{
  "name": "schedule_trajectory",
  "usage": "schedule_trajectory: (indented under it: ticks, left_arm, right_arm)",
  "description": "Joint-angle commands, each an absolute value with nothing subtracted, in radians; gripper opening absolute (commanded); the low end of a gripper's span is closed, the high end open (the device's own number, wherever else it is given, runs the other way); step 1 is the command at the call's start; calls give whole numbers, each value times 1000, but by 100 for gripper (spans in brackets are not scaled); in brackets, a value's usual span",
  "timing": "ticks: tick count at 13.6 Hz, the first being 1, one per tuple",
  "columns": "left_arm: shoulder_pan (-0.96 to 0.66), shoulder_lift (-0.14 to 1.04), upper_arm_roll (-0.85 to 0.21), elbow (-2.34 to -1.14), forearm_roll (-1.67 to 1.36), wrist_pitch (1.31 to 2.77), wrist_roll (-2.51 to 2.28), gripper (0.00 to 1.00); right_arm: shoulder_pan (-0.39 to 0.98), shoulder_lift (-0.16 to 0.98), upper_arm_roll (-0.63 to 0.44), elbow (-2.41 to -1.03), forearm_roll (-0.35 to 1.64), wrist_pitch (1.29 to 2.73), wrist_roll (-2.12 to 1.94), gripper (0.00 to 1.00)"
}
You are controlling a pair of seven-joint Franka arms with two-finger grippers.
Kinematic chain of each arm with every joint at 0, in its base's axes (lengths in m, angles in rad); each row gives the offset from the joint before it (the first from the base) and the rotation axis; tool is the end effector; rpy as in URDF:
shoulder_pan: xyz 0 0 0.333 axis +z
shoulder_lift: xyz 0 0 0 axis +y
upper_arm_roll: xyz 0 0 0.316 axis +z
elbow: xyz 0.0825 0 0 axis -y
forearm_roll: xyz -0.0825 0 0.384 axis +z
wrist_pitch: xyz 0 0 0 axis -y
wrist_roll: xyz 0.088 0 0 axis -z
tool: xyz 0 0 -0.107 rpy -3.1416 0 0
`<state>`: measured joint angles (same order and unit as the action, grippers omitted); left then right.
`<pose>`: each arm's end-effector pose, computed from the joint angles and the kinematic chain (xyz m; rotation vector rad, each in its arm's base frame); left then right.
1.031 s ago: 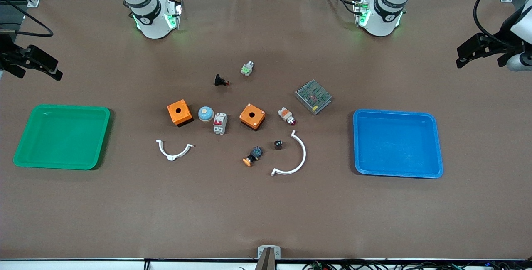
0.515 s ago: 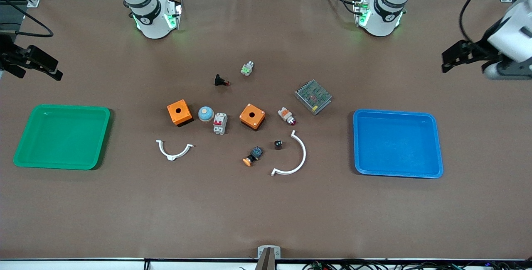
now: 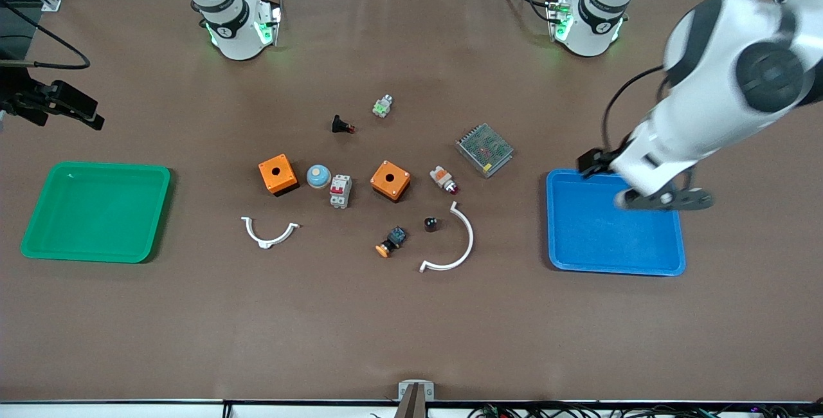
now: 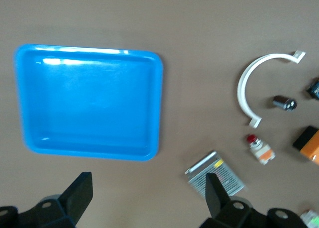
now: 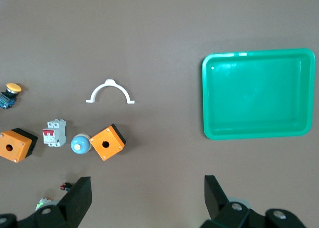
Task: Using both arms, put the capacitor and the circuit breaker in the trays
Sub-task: 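Move the left gripper to the capacitor while the right gripper reaches the breaker, then close the left gripper on the capacitor while the right gripper grasps the breaker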
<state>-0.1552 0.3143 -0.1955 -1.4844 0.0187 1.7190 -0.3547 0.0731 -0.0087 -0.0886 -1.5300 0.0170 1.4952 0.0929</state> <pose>0.6136 -0.2060 0.4912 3.1249 0.0120 -0.1309 0.5443 -0.0067 0.6418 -3.1201 0.1676 0.0419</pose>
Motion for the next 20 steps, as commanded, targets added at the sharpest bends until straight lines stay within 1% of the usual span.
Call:
schedule_trajectory:
  ticks: [1, 3, 5, 7, 8, 10, 13, 16, 20]
  left_arm:
    - [-213, 434, -193, -1440, 15, 1840, -461, 100]
    - [-277, 520, -187, -1424, 23, 1954, -544, 100]
    - [-343, 625, -179, -1355, 55, 2012, -636, 99]
    - [-411, 727, -175, -1278, 71, 2040, -730, 92]
    - [-440, 757, -158, -1272, 72, 2080, -759, 88]
    - [-526, 802, -103, -1270, 71, 2144, -834, 87]
    - [-633, 853, -31, -1267, 69, 2200, -929, 86]
    - [-655, 887, -28, -1266, 69, 2255, -971, 83]
    - [-673, 910, -29, -1267, 69, 2256, -983, 76]
  right_arm:
    - [89, -2, -60, -1520, 15, 1465, 95, 100]
    - [196, 3, -57, -1549, 17, 1466, 107, 100]
    - [276, 23, -57, -1595, 28, 1494, 165, 100]
    - [320, 37, -57, -1673, 109, 1586, 277, 100]
    - [346, 52, -57, -1719, 133, 1641, 317, 100]
    - [418, 84, -57, -1791, 133, 1748, 362, 100]
    - [532, 178, -57, -1828, 133, 1889, 498, 100]
    - [606, 262, -58, -1827, 133, 1980, 597, 100]
    - [612, 342, -58, -1830, 129, 2051, 598, 100]
